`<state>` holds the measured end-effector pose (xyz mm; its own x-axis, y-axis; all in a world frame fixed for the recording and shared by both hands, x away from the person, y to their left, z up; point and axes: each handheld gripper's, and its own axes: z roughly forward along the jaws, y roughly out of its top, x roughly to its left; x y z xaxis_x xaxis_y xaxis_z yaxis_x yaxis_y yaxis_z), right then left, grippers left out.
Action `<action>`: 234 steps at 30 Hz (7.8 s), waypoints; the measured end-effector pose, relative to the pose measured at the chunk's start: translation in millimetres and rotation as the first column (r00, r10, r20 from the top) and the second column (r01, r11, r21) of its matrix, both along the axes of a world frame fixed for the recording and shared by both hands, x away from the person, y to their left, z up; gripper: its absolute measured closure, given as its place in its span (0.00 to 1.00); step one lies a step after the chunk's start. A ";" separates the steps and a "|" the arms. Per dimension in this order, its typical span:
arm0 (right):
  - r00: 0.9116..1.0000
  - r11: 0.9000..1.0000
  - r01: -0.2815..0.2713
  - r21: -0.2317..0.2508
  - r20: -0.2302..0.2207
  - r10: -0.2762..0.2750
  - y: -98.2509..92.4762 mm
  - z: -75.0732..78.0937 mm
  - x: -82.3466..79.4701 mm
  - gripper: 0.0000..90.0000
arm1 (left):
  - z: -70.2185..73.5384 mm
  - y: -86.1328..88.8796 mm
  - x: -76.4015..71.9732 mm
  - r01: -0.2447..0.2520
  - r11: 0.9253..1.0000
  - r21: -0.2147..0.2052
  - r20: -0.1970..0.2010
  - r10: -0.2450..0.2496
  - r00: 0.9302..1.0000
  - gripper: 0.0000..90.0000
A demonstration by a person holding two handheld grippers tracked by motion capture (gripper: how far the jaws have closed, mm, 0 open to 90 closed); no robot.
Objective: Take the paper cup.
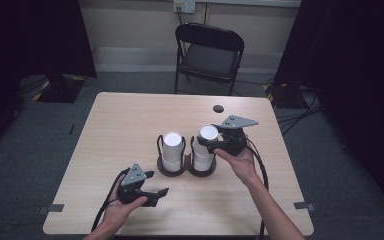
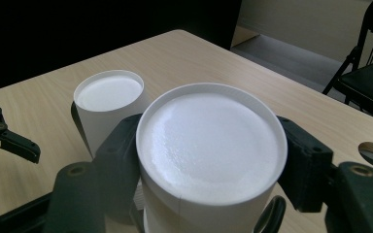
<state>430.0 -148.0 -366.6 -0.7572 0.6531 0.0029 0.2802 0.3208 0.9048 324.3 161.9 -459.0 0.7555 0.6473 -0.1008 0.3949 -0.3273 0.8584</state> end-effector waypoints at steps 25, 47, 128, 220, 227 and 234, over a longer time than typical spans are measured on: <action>0.999 0.999 -0.006 0.054 0.034 0.004 -6.5 17.7 -5.8 0.38 | -2.1 -0.1 0.8 -0.011 1.000 0.005 0.015 0.011 1.000 0.23; 0.999 0.990 -0.020 0.137 0.028 0.016 -15.6 32.9 -14.3 0.38 | 0.2 2.7 1.9 -0.031 0.998 -0.060 0.044 0.034 0.998 0.25; 0.848 0.832 -0.156 0.532 -0.360 0.390 28.3 -38.9 -74.8 0.37 | 4.9 -13.2 -11.2 0.173 0.952 -0.252 0.317 -0.088 0.944 0.85; 0.905 0.871 -0.422 -0.252 -0.054 0.423 48.7 -46.3 -109.4 0.20 | 3.0 -18.7 3.4 0.214 0.976 0.040 -0.178 -0.204 0.963 0.94; 0.880 0.833 -0.466 -0.298 -0.061 0.471 55.9 -52.1 -111.4 0.18 | 0.7 -21.6 3.3 0.236 0.971 0.031 -0.216 -0.224 0.950 0.94; 0.860 0.801 -0.497 -0.333 -0.070 0.505 61.9 -57.2 -112.5 0.14 | 0.2 -20.4 4.2 0.243 0.970 0.025 -0.243 -0.230 0.942 0.94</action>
